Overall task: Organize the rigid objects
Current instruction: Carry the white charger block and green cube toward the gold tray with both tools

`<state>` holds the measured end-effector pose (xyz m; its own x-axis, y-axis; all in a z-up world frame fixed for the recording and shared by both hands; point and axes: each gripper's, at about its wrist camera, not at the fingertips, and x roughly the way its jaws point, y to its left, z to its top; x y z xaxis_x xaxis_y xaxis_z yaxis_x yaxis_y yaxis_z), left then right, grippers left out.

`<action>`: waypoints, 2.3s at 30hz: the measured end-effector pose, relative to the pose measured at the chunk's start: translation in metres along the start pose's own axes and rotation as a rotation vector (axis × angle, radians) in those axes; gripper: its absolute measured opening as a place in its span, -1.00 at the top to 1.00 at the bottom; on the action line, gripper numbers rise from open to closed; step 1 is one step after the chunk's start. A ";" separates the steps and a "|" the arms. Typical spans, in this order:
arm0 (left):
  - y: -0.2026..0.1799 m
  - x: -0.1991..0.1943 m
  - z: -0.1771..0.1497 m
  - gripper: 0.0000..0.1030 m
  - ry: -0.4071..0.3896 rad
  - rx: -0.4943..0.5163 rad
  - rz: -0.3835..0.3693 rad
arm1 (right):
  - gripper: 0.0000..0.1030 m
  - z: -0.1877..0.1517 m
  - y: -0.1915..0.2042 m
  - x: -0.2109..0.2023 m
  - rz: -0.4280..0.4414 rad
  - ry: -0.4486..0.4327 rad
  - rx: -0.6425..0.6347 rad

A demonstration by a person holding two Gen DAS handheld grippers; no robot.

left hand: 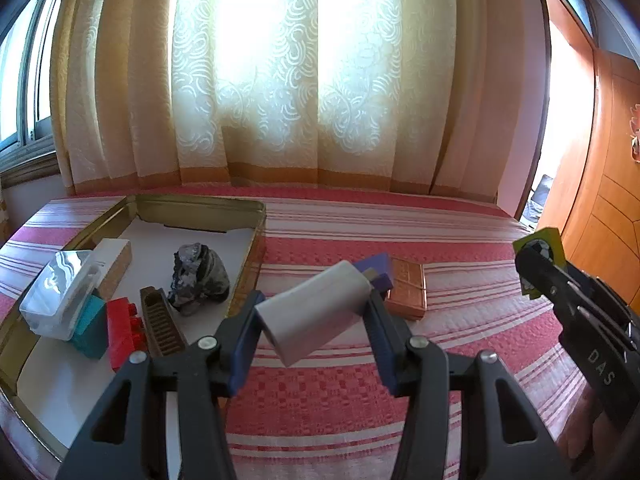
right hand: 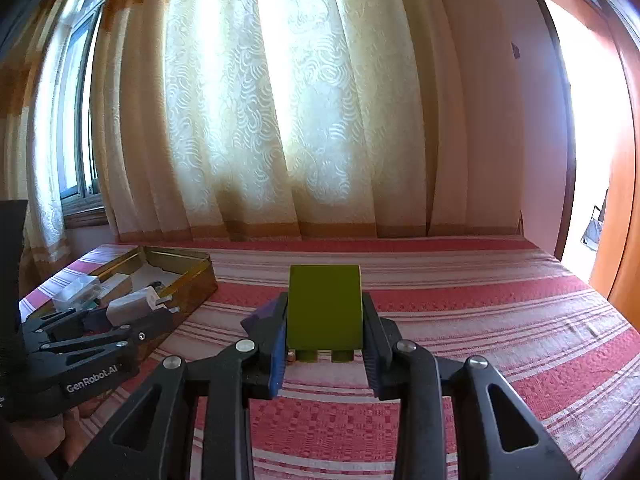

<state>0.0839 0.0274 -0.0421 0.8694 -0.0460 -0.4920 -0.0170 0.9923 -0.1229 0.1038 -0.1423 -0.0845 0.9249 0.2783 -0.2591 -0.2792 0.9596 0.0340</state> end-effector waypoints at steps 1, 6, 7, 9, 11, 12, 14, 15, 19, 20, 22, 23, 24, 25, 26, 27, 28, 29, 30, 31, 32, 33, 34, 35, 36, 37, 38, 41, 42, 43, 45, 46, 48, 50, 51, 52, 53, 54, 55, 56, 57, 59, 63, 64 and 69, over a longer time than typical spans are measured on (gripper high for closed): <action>0.000 -0.001 0.000 0.03 -0.002 0.001 0.000 | 0.34 0.000 0.002 -0.001 0.002 -0.005 -0.003; 0.002 -0.004 -0.002 0.03 -0.013 0.005 0.005 | 0.34 0.000 0.009 -0.004 0.014 -0.015 -0.011; 0.002 -0.004 -0.002 0.03 -0.015 0.005 0.006 | 0.34 0.000 0.010 -0.004 0.016 -0.017 -0.012; 0.003 -0.006 -0.002 0.03 -0.021 0.008 0.007 | 0.34 0.000 0.012 -0.004 0.020 -0.018 -0.017; 0.003 -0.008 -0.003 0.03 -0.029 0.011 0.010 | 0.34 -0.001 0.015 -0.005 0.022 -0.021 -0.019; 0.004 -0.010 -0.003 0.03 -0.035 0.013 0.011 | 0.34 -0.001 0.016 -0.005 0.024 -0.022 -0.019; 0.005 -0.012 -0.003 0.03 -0.043 0.017 0.014 | 0.34 -0.002 0.019 -0.006 0.028 -0.025 -0.023; 0.005 -0.013 -0.004 0.03 -0.046 0.019 0.014 | 0.34 -0.002 0.020 -0.006 0.030 -0.026 -0.024; 0.006 -0.017 -0.005 0.03 -0.057 0.024 0.016 | 0.34 -0.003 0.025 -0.009 0.037 -0.035 -0.028; 0.006 -0.017 -0.005 0.03 -0.059 0.025 0.015 | 0.34 -0.003 0.026 -0.009 0.039 -0.038 -0.028; 0.008 -0.019 -0.005 0.03 -0.064 0.025 0.017 | 0.34 -0.003 0.028 -0.010 0.043 -0.044 -0.029; 0.008 -0.019 -0.005 0.03 -0.066 0.025 0.017 | 0.34 -0.004 0.030 -0.011 0.044 -0.046 -0.030; 0.008 -0.020 -0.006 0.03 -0.069 0.025 0.018 | 0.34 -0.004 0.031 -0.011 0.045 -0.048 -0.032; 0.009 -0.021 -0.006 0.03 -0.071 0.025 0.019 | 0.34 -0.003 0.032 -0.011 0.047 -0.048 -0.034; 0.009 -0.021 -0.006 0.03 -0.073 0.025 0.020 | 0.34 -0.003 0.033 -0.011 0.049 -0.048 -0.035; 0.009 -0.023 -0.006 0.03 -0.076 0.025 0.021 | 0.34 -0.003 0.034 -0.011 0.050 -0.048 -0.036; 0.010 -0.024 -0.006 0.03 -0.080 0.024 0.022 | 0.34 -0.003 0.035 -0.011 0.052 -0.049 -0.037; 0.010 -0.025 -0.007 0.03 -0.081 0.024 0.023 | 0.34 -0.003 0.036 -0.011 0.053 -0.048 -0.038; 0.010 -0.025 -0.007 0.03 -0.083 0.025 0.023 | 0.34 -0.003 0.036 -0.011 0.054 -0.049 -0.038; 0.011 -0.025 -0.007 0.03 -0.084 0.025 0.023 | 0.34 -0.003 0.037 -0.011 0.054 -0.050 -0.037; 0.011 -0.026 -0.007 0.03 -0.087 0.024 0.024 | 0.34 -0.003 0.038 -0.011 0.056 -0.053 -0.037; 0.012 -0.027 -0.007 0.03 -0.090 0.023 0.025 | 0.34 -0.003 0.038 -0.011 0.056 -0.054 -0.038; 0.012 -0.027 -0.007 0.03 -0.092 0.023 0.025 | 0.34 -0.003 0.039 -0.012 0.059 -0.051 -0.034; 0.013 -0.029 -0.008 0.03 -0.094 0.023 0.026 | 0.34 -0.003 0.041 -0.012 0.061 -0.052 -0.036; 0.013 -0.030 -0.008 0.03 -0.098 0.022 0.027 | 0.34 -0.003 0.042 -0.011 0.062 -0.052 -0.038; 0.014 -0.031 -0.008 0.03 -0.101 0.021 0.028 | 0.34 -0.003 0.043 -0.011 0.064 -0.052 -0.040; 0.014 -0.032 -0.008 0.03 -0.103 0.021 0.029 | 0.34 -0.003 0.045 -0.011 0.066 -0.053 -0.042; 0.015 -0.034 -0.009 0.03 -0.111 0.020 0.031 | 0.34 -0.003 0.046 -0.012 0.071 -0.055 -0.044; 0.016 -0.034 -0.009 0.03 -0.111 0.019 0.030 | 0.34 -0.003 0.047 -0.011 0.072 -0.055 -0.045; 0.016 -0.034 -0.009 0.03 -0.112 0.018 0.029 | 0.34 -0.003 0.048 -0.011 0.074 -0.055 -0.046; 0.018 -0.035 -0.009 0.03 -0.113 0.015 0.028 | 0.34 -0.004 0.049 -0.012 0.075 -0.056 -0.047; 0.019 -0.035 -0.009 0.03 -0.114 0.014 0.027 | 0.34 -0.004 0.050 -0.012 0.076 -0.056 -0.048; 0.021 -0.036 -0.009 0.03 -0.116 0.010 0.026 | 0.34 -0.004 0.053 -0.013 0.079 -0.057 -0.052; 0.023 -0.037 -0.010 0.03 -0.118 0.008 0.025 | 0.34 -0.004 0.055 -0.013 0.084 -0.059 -0.056; 0.024 -0.037 -0.010 0.03 -0.120 0.007 0.025 | 0.34 -0.005 0.056 -0.014 0.086 -0.059 -0.057; 0.024 -0.038 -0.010 0.03 -0.122 0.007 0.026 | 0.34 -0.005 0.057 -0.014 0.089 -0.059 -0.058; 0.025 -0.040 -0.010 0.03 -0.125 0.006 0.028 | 0.34 -0.005 0.059 -0.014 0.092 -0.060 -0.059; 0.025 -0.041 -0.011 0.03 -0.128 0.008 0.029 | 0.34 -0.005 0.060 -0.015 0.094 -0.060 -0.059; 0.026 -0.042 -0.011 0.03 -0.132 0.009 0.030 | 0.34 -0.005 0.061 -0.014 0.096 -0.060 -0.060; 0.026 -0.043 -0.011 0.03 -0.134 0.010 0.033 | 0.34 -0.005 0.062 -0.014 0.099 -0.060 -0.062; 0.027 -0.044 -0.012 0.03 -0.137 0.011 0.034 | 0.34 -0.005 0.063 -0.014 0.101 -0.060 -0.063; 0.027 -0.045 -0.012 0.03 -0.140 0.016 0.035 | 0.34 -0.005 0.065 -0.014 0.107 -0.059 -0.065; 0.031 -0.047 -0.013 0.03 -0.142 0.015 0.031 | 0.34 -0.005 0.069 -0.014 0.116 -0.060 -0.070; 0.032 -0.047 -0.013 0.03 -0.142 0.012 0.031 | 0.34 -0.005 0.070 -0.013 0.118 -0.059 -0.072; 0.040 -0.049 -0.012 0.03 -0.138 -0.004 0.027 | 0.34 -0.005 0.076 -0.013 0.130 -0.057 -0.077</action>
<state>0.0348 0.0678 -0.0338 0.9284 -0.0024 -0.3716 -0.0432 0.9925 -0.1145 0.0691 -0.0732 -0.0836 0.8923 0.4037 -0.2022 -0.4142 0.9101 -0.0108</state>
